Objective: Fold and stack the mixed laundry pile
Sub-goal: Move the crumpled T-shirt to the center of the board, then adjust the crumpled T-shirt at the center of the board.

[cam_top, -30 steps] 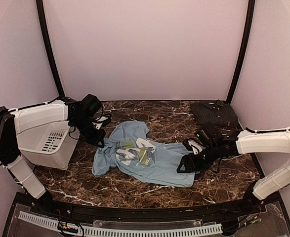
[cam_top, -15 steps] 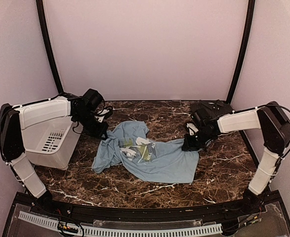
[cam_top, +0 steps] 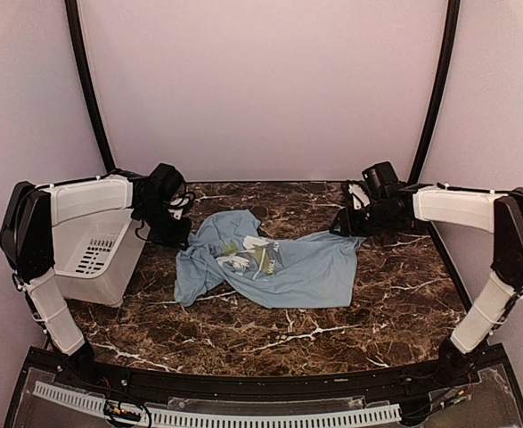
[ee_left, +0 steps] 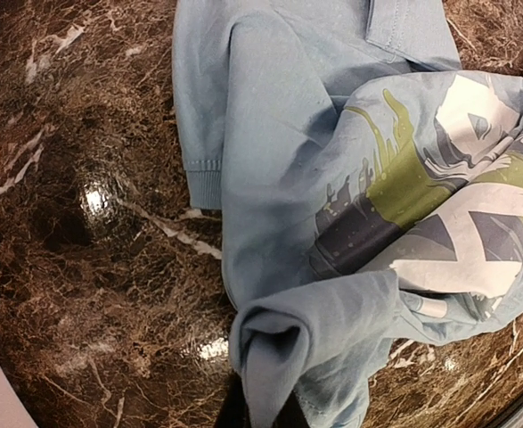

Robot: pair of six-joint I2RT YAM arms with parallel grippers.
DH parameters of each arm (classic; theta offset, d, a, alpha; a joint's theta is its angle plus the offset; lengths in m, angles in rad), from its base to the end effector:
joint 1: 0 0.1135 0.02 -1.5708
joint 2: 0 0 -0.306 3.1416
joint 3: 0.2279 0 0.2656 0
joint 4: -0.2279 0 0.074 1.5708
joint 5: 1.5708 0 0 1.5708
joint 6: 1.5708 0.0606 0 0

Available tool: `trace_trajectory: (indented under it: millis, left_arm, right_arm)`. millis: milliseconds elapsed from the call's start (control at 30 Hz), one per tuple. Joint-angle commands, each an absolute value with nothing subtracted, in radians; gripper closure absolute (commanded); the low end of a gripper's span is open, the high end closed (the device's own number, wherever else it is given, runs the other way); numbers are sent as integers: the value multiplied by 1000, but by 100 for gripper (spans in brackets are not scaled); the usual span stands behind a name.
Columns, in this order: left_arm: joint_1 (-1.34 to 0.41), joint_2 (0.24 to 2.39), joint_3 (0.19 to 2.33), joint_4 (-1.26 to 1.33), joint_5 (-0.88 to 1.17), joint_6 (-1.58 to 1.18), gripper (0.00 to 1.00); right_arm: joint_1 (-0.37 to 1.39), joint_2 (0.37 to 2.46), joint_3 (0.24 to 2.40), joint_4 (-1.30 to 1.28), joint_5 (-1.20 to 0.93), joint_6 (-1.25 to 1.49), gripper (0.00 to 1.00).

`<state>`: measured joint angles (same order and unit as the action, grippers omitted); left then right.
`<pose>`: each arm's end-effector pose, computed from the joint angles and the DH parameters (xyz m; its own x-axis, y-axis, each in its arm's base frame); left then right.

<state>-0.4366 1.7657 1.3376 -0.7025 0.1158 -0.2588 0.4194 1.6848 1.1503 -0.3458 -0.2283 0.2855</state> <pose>0.3566 -0.1741 0.2395 -0.9114 0.1448 -0.3852 0.2394 0.9479 -0.2101 0.3531 0.1725 0.2348 -0.8244 -0.0672 -0.5620 -0.3086 0.8857 0.3468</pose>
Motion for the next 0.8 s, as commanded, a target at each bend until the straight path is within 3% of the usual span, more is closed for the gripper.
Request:
trace_trajectory:
  millis: [0,233,667,733,767]
  left_arm:
    - [-437,1742,1341,-692,132,-276,100]
    - [-437,1739,1368,-702,143,-265,100]
    - [-437,1725,1361,-701,149,-261,100]
    - [-437,1721,1360,-700,153,-260,100]
    - [-437,1721,1358,-700,155,-260,100]
  right_arm:
    - [456,1492,965,-371,-333,363,51]
    - [582,1390,809,-379,-269,449,53]
    - [712,1660,862,-395,-61,405,51]
    - [724,1681,874,-407,-27,405,55]
    - [733,1690,879,-417,-10,406,63]
